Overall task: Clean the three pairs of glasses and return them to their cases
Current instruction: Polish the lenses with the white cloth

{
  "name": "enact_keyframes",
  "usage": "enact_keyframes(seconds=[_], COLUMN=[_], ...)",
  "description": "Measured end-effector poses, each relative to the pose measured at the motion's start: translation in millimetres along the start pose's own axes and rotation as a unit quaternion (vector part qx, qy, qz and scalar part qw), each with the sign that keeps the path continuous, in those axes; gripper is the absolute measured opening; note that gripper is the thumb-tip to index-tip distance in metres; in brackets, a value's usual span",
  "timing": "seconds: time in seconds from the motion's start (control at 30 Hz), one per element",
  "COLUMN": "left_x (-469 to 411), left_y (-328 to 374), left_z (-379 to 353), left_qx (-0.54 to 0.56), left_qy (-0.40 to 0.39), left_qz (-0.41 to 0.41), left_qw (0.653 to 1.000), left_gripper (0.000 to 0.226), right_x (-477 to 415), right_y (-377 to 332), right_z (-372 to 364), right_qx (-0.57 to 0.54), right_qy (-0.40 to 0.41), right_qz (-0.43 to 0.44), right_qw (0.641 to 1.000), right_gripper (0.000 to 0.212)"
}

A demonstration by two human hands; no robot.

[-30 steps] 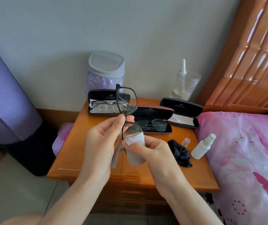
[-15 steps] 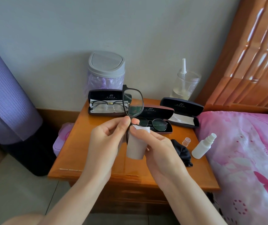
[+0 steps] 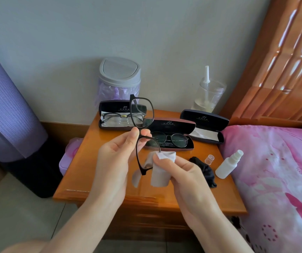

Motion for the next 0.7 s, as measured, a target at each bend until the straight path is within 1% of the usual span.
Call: enact_keyframes(seconds=[0.1, 0.2, 0.33, 0.47, 0.6, 0.7], left_x=[0, 0, 3, 6, 5, 3], left_y=[0, -3, -6, -6, -4, -1], left_z=[1, 0, -4, -9, -6, -3], left_qx=[0.009, -0.007, -0.046, -0.065, -0.078, -0.061], left_qy=[0.003, 0.003, -0.019, -0.03, -0.02, -0.01], left_qz=[0.001, 0.012, 0.025, 0.021, 0.008, 0.001], left_qw=[1.0, 1.0, 0.998, 0.997, 0.997, 0.998], left_gripper=[0.021, 0.021, 0.025, 0.026, 0.027, 0.025], right_x=[4, 6, 0, -9, -9, -5], right_y=[3, 3, -5, -17, -17, -11], right_z=[-8, -17, -18, -15, -19, -20], right_qx=[0.007, -0.004, -0.02, -0.045, -0.049, -0.01], right_qy=[-0.026, -0.045, -0.035, -0.019, -0.014, -0.021], right_qz=[-0.004, -0.006, 0.011, 0.022, 0.019, 0.018], right_qw=[1.0, 0.999, 0.999, 0.999, 0.999, 1.0], right_gripper=[0.031, 0.029, 0.033, 0.037, 0.031, 0.024])
Point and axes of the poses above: each hand's wrist, its own x-axis away from the middle knuckle, its own z-axis out of the back of the hand, y = z × x, the point moved 8 cm from there along -x, towards the middle knuckle, and after that the axes turned 4 degrees about x, right-handed, at the moved point
